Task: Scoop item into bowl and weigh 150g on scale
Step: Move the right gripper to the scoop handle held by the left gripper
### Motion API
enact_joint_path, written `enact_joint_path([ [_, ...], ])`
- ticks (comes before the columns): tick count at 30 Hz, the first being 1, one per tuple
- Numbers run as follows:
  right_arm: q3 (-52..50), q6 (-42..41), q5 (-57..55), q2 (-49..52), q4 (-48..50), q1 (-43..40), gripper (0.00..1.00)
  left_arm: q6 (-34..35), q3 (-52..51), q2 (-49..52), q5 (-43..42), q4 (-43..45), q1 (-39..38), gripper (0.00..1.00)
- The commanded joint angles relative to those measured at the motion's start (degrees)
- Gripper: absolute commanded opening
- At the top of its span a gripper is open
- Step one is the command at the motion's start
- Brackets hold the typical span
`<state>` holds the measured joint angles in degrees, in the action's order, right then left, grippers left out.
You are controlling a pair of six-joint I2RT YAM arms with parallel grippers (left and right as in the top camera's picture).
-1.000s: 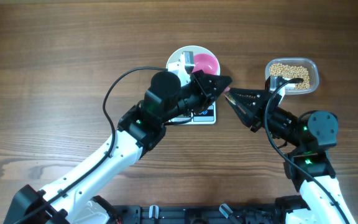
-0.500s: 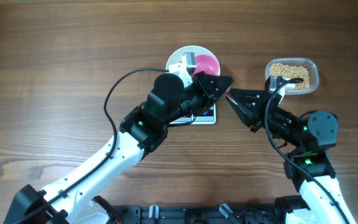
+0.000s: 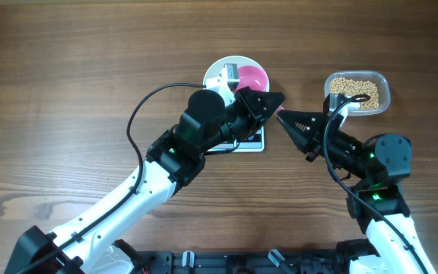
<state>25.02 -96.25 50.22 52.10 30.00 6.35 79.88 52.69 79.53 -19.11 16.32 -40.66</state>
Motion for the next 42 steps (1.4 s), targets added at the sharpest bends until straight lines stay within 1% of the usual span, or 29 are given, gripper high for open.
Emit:
enact_joint_path([
  [1, 0.79, 0.17, -1.99, 0.57, 0.37, 0.22, 0.04, 0.07, 0.81, -0.76, 0.33, -0.31, -0.11, 0.09],
  [2, 0.79, 0.28, -1.99, 0.7, 0.39, 0.22, 0.04, 0.09, 0.81, -0.76, 0.33, -0.37, -0.11, 0.11],
  [4, 0.79, 0.55, -2.21, 1.14, 0.37, 0.22, 0.04, 0.07, 0.81, -0.76, 0.35, -0.74, -0.11, 0.24],
  [5, 0.79, 1.22, -2.43, 1.42, 0.39, 0.22, 0.04, 0.07, 0.81, -0.76, 0.35, -0.76, -0.11, 0.28],
  [6, 0.79, 2.64, -2.82, 1.79, 0.33, 0.22, 0.04, -0.15, 0.81, -0.76, 0.35, -0.94, -0.11, 0.4],
  [9, 0.79, 5.01, -3.34, 2.25, 0.31, 0.22, 0.04, -0.26, 0.81, -0.76, 0.35, -1.55, -0.11, 0.63],
  [11, 0.79, 6.34, -3.93, 2.34, 0.15, 0.22, 0.04, -2.34, 0.81, -0.76, 0.35, -1.81, -0.11, 0.78],
  [12, 0.81, 7.08, -4.42, 2.34, -0.39, 0.22, 0.04, -4.83, 0.81, -0.76, 0.35, -1.84, -0.11, 0.86],
  [15, 0.79, 9.29, -4.87, 2.34, -0.7, 0.22, 0.04, -9.49, 0.81, -0.76, 0.37, -2.1, -0.11, 1.0],
  [20, 0.81, 9.09, -3.58, 2.34, -0.9, 0.22, 0.04, -13.92, 0.81, -0.76, 1.09, -2.49, -0.04, 1.0],
  [26, 0.81, 4.52, 2.4, 2.34, -0.9, 0.22, 0.04, -13.79, 0.81, -0.76, 2.25, -3.06, -0.04, 1.0],
  [31, 0.81, 3.65, 5.42, 2.34, -0.9, 0.22, 0.04, -13.42, 0.81, -0.76, 2.23, -3.06, -0.07, 1.0],
  [32, 0.81, 3.87, 5.95, 2.34, -0.9, 0.22, 0.04, -13.42, 0.81, -0.76, 2.16, -3.04, -0.07, 0.98],
  [35, 0.79, 4.79, 6.47, 2.34, -1.11, 0.22, 0.04, -13.42, 0.81, -0.76, 2.03, -2.86, -0.04, 0.81],
  [36, 0.79, 4.74, 6.45, 2.34, -1.62, 0.22, 0.04, -13.44, 0.81, -0.76, 2.03, -2.86, -0.04, 0.77],
  [38, 0.79, 4.85, 5.6, 2.34, -4.59, 0.22, 0.04, -13.42, 0.81, -0.76, 2.05, -2.86, -0.04, 0.74],
  [42, 0.79, 6.19, 2.89, 2.34, -14.32, 0.22, 0.04, -13.44, 0.81, -0.76, 2.03, -2.93, -0.04, 0.74],
])
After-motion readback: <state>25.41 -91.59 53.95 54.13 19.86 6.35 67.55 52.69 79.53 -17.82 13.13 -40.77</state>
